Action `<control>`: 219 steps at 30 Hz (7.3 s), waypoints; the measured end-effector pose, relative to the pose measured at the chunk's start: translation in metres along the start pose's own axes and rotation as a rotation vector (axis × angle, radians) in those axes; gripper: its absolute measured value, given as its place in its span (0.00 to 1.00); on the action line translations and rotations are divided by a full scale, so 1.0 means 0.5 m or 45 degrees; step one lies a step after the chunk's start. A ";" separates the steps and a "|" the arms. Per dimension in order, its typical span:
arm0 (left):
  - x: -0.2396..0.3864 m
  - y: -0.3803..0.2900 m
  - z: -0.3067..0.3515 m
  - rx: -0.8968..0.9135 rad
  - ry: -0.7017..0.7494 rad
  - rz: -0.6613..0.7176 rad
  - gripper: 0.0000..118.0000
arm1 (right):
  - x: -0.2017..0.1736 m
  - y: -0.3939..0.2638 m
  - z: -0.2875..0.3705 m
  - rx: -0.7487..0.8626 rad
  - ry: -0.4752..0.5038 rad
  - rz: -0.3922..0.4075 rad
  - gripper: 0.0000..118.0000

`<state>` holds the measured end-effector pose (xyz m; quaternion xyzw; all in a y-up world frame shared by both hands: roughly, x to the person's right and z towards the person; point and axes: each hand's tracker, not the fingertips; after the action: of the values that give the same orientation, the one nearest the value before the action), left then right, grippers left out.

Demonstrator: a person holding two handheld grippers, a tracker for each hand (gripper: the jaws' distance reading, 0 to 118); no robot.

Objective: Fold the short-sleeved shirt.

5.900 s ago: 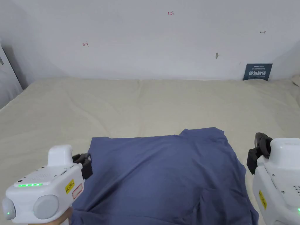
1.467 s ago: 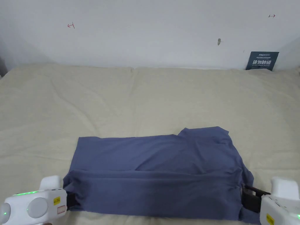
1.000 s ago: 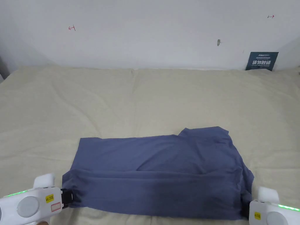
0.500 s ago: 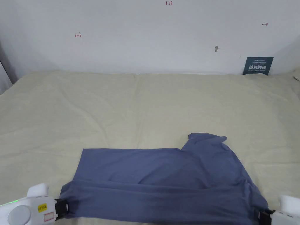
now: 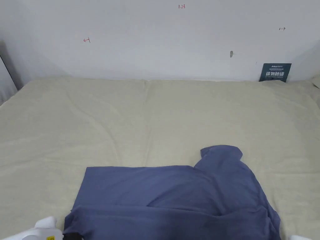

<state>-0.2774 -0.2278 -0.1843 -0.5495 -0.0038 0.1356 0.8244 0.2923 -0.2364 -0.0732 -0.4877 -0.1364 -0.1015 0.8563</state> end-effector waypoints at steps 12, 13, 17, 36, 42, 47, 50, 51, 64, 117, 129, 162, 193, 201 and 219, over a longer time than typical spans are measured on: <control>0.190 0.066 0.249 0.662 -0.151 -0.213 0.76 | -0.086 0.159 0.281 0.799 0.210 0.103 0.76; 0.207 0.064 0.264 0.729 -0.150 -0.256 0.76 | -0.095 0.163 0.296 0.854 0.209 0.121 0.76; 0.263 0.043 0.300 0.999 -0.126 -0.348 0.65 | -0.128 0.168 0.329 1.006 0.148 0.181 0.52; 0.241 0.298 0.086 0.554 -0.123 -0.302 0.01 | -0.188 0.269 0.212 0.957 0.098 0.217 0.00; 0.183 0.449 -0.077 0.279 0.034 -0.198 0.51 | -0.206 0.327 0.132 0.874 0.079 0.233 0.00; 0.151 0.486 -0.190 0.156 0.176 -0.231 0.91 | -0.213 0.360 0.068 0.816 0.070 0.264 0.00; 0.138 0.488 -0.236 0.091 0.194 -0.220 0.84 | -0.212 0.374 0.035 0.776 0.057 0.270 0.00; 0.138 0.486 -0.250 0.074 0.204 -0.221 0.71 | -0.209 0.380 0.025 0.759 0.060 0.261 0.00; 0.144 0.443 -0.172 0.268 -0.012 -0.189 0.02 | -0.139 0.522 -0.225 0.227 0.126 0.103 0.74; 0.008 0.018 0.045 0.226 -0.112 0.016 0.91 | -0.015 0.028 0.090 0.248 0.095 -0.011 0.60; 0.205 0.073 0.288 0.982 -0.227 -0.229 0.88 | -0.131 0.167 0.333 1.057 0.096 0.166 0.76; -0.106 0.088 0.156 0.152 -0.621 -0.003 0.01 | -0.236 0.168 0.299 1.052 0.083 0.285 0.00; -0.107 0.097 -0.027 0.042 -0.404 -0.101 0.09 | -0.251 0.177 0.222 0.879 0.042 0.322 0.00; -0.117 0.141 0.076 0.126 -0.323 -0.185 0.09 | -0.240 0.179 0.246 0.922 0.074 0.303 0.00; 0.141 0.111 0.106 0.004 -0.371 -0.284 0.09 | -0.172 0.170 0.275 0.969 0.102 0.279 0.00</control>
<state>-0.2299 -0.1436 -0.2238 -0.5190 -0.1839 0.1216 0.8258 0.2191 -0.0715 -0.1037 -0.1429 -0.0780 0.0293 0.9862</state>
